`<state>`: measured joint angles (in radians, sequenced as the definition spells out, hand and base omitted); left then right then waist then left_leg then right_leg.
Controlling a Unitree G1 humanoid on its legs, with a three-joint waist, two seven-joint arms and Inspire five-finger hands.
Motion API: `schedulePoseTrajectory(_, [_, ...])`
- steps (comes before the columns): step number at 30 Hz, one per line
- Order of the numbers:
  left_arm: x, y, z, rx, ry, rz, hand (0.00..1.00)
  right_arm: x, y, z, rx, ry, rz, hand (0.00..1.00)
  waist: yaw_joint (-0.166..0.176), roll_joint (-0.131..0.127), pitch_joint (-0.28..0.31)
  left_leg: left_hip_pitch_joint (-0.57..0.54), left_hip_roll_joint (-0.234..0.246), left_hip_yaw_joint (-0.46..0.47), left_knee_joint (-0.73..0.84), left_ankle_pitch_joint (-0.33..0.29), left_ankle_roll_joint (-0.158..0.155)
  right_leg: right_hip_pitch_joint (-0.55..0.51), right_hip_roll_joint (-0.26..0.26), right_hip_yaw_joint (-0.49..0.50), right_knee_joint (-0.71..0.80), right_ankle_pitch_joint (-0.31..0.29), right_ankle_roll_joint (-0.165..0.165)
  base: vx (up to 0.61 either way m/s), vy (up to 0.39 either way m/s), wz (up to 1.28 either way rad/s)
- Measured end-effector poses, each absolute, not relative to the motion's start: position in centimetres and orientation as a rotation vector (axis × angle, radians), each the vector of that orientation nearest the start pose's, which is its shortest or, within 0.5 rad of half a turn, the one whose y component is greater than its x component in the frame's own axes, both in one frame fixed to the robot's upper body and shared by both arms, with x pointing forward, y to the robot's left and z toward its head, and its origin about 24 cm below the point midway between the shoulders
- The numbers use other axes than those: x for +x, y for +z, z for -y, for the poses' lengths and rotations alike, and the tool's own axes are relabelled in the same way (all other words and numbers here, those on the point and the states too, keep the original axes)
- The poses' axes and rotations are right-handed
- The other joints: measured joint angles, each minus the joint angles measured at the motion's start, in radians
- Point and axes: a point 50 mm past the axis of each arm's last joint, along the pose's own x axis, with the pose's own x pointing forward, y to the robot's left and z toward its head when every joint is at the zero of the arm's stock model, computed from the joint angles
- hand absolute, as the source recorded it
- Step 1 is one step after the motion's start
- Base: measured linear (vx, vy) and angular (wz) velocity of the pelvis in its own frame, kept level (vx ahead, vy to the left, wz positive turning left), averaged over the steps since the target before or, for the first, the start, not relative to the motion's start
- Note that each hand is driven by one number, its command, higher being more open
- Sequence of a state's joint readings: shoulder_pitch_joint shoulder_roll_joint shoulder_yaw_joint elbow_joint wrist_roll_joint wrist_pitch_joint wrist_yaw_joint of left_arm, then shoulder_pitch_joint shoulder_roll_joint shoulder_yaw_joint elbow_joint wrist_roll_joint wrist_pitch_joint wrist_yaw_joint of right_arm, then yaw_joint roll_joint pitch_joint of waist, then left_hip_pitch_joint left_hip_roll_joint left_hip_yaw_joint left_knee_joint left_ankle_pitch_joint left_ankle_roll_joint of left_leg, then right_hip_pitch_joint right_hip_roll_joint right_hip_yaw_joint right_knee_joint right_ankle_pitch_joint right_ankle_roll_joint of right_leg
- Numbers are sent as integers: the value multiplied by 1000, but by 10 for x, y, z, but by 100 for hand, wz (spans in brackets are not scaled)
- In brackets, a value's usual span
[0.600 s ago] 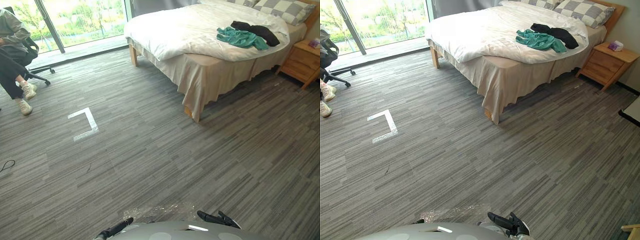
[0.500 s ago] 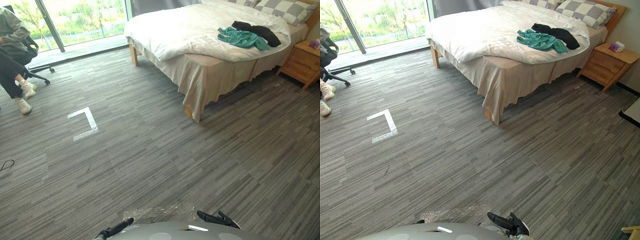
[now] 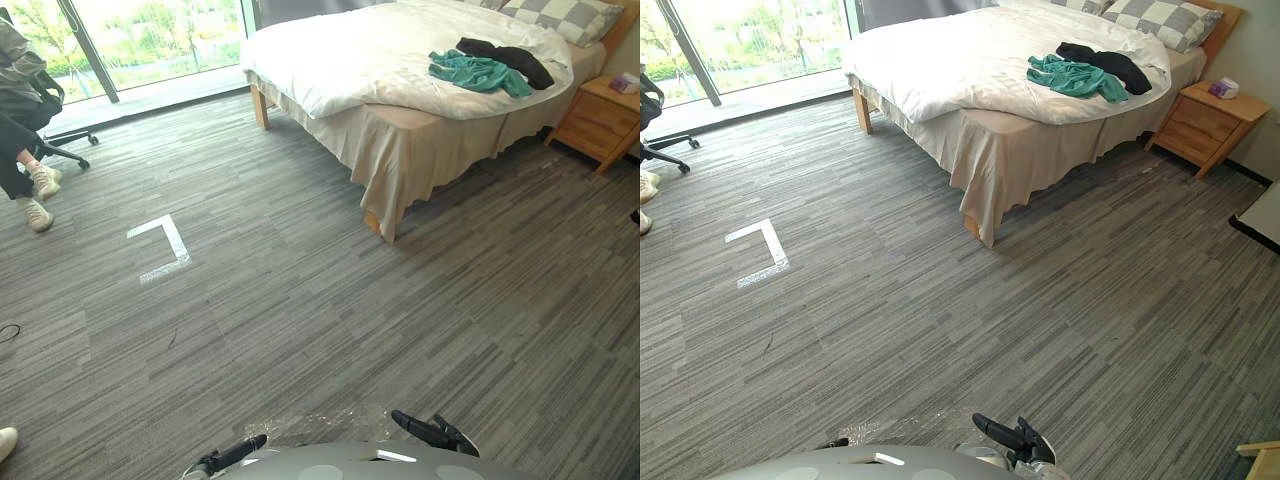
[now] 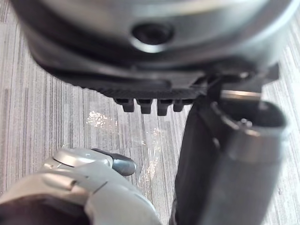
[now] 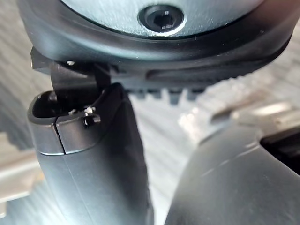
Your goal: Tidy up the quilt and then pick up the clothes from the bed and put them into the laundry hamper
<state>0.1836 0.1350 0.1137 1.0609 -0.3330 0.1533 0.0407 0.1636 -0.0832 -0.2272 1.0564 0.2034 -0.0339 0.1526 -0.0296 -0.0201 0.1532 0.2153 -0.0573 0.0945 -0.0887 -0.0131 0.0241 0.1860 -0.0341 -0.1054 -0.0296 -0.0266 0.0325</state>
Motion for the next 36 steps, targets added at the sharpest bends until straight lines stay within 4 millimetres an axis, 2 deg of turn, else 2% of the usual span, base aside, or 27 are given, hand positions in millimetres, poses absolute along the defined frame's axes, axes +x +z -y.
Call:
schedulePoseTrajectory(7, [38, -170, -216, -200, 405, -1340, 100, 60, -165, 207, 301, -289, -1106, 100, -1, -2, -3, -24, 0, 10, 0, -4, 6, -12, -4, -18, -23, 10, 12, -8, -8, -4])
schedulePoseTrajectory(10, [42, -169, -216, -200, 401, -1332, 100, 61, -165, 206, 302, -296, -1105, 100, -1, 0, -4, -35, 1, 15, 0, -4, 8, -29, -4, -15, -13, 10, 3, 75, -14, -6])
schedulePoseTrajectory(12, [43, -169, -217, -200, 398, -1329, 100, 62, -165, 206, 306, -299, -1102, 100, -2, -1, -2, -34, 3, 30, 2, -10, -1, -49, -4, -4, 26, -10, -8, 66, -19, -20])
schedulePoseTrajectory(15, [51, -168, -220, -182, 377, -1316, 100, 66, -164, 205, 333, -321, -1085, 100, -3, -8, 23, -34, 4, 76, 5, -18, -13, -141, -14, 8, 193, -85, -6, 32, -18, -32])
schedulePoseTrajectory(17, [60, -166, -222, -171, 365, -1305, 100, 71, -163, 204, 345, -334, -1071, 100, -5, -16, 48, -35, -1, 100, 18, -30, -15, -223, -34, -1, 354, -132, 14, -2, -16, -36])
schedulePoseTrajectory(18, [68, -165, -222, -160, 352, -1295, 100, 75, -162, 205, 379, -355, -1045, 100, -6, -18, 72, -37, 1, 121, 55, -68, -4, -291, -45, -6, 502, -145, 26, -33, -6, -49])
schedulePoseTrajectory(19, [70, -164, -224, -160, 351, -1291, 100, 80, -160, 204, 407, -364, -1014, 100, -7, -24, 87, -42, 4, 137, 93, -98, 10, -347, -61, -19, 631, -146, 23, -61, -8, -57])
schedulePoseTrajectory(20, [72, -163, -227, -154, 351, -1287, 100, 87, -157, 202, 447, -378, -973, 100, -23, -26, 104, -50, 10, 150, 177, -153, 6, -425, -111, -66, 824, -166, 3, -24, -9, -40])
schedulePoseTrajectory(22, [72, -163, -227, -154, 351, -1287, 100, 87, -157, 203, 499, -409, -953, 100, -36, -18, 106, -55, 47, 166, 261, -210, -10, -457, -135, -108, 909, -185, -25, 81, -21, -30])
schedulePoseTrajectory(23, [74, -163, -226, -157, 347, -1284, 100, 86, -157, 201, 528, -427, -947, 100, -34, -12, 107, -53, 75, 180, 298, -232, -14, -466, -140, -135, 905, -201, -22, 196, -60, -49])
schedulePoseTrajectory(25, [76, -163, -225, -158, 337, -1280, 100, 85, -157, 203, 581, -474, -930, 100, -34, -1, 116, -22, 138, 206, 322, -261, -43, -468, -141, -210, 791, -218, -18, 304, -151, -51])
schedulePoseTrajectory(26, [77, -164, -223, -158, 327, -1280, 100, 85, -157, 205, 602, -499, -917, 100, -35, 11, 130, -2, 174, 223, 323, -274, -64, -474, -139, -258, 692, -211, -8, 314, -191, -41])
schedulePoseTrajectory(27, [78, -164, -222, -160, 324, -1279, 100, 85, -157, 206, 604, -506, -912, 100, -35, 18, 139, 10, 190, 233, 321, -278, -70, -477, -138, -279, 632, -198, 6, 334, -229, -46])
schedulePoseTrajectory(28, [79, -164, -220, -164, 320, -1277, 100, 86, -156, 208, 601, -514, -898, 100, -36, 25, 155, 44, 215, 255, 313, -285, -86, -485, -141, -305, 487, -145, 36, 488, -336, -49])
schedulePoseTrajectory(29, [76, -164, -221, -168, 321, -1280, 100, 88, -155, 207, 600, -516, -884, 100, -37, 16, 171, 90, 221, 283, 305, -291, -101, -485, -159, -306, 349, -68, 57, 514, -361, -49])
schedulePoseTrajectory(30, [72, -165, -222, -167, 325, -1288, 100, 88, -155, 207, 601, -519, -878, 100, -38, 10, 175, 114, 223, 294, 304, -300, -116, -486, -176, -305, 305, -36, 71, 564, -415, -47])
schedulePoseTrajectory(31, [68, -166, -220, -171, 325, -1297, 100, 88, -154, 209, 600, -529, -859, 100, -40, 14, 185, 175, 239, 320, 301, -323, -153, -471, -199, -322, 286, 64, 65, 456, -387, -39])
schedulePoseTrajectory(32, [67, -168, -213, -187, 315, -1304, 100, 91, -153, 212, 596, -537, -834, 100, -49, 35, 197, 226, 279, 347, 300, -328, -160, -472, -188, -355, 381, 105, 21, 432, -386, -33])
schedulePoseTrajectory(34, [66, -169, -210, -200, 301, -1308, 100, 95, -150, 213, 590, -535, -791, 100, -59, 53, 191, 230, 307, 357, 327, -312, -135, -519, -189, -370, 512, 15, -53, 342, -379, -20])
schedulePoseTrajectory(35, [70, -168, -209, -208, 285, -1290, 100, 98, -148, 217, 579, -539, -767, 100, -63, 57, 190, 204, 344, 342, 397, -283, -93, -542, -184, -383, 596, -68, -68, 386, -480, -16])
schedulePoseTrajectory(36, [72, -168, -205, -216, 274, -1287, 100, 99, -146, 222, 556, -547, -761, 100, -59, 82, 178, 150, 409, 305, 483, -226, -27, -546, -184, -432, 655, -158, -24, 468, -441, 15])
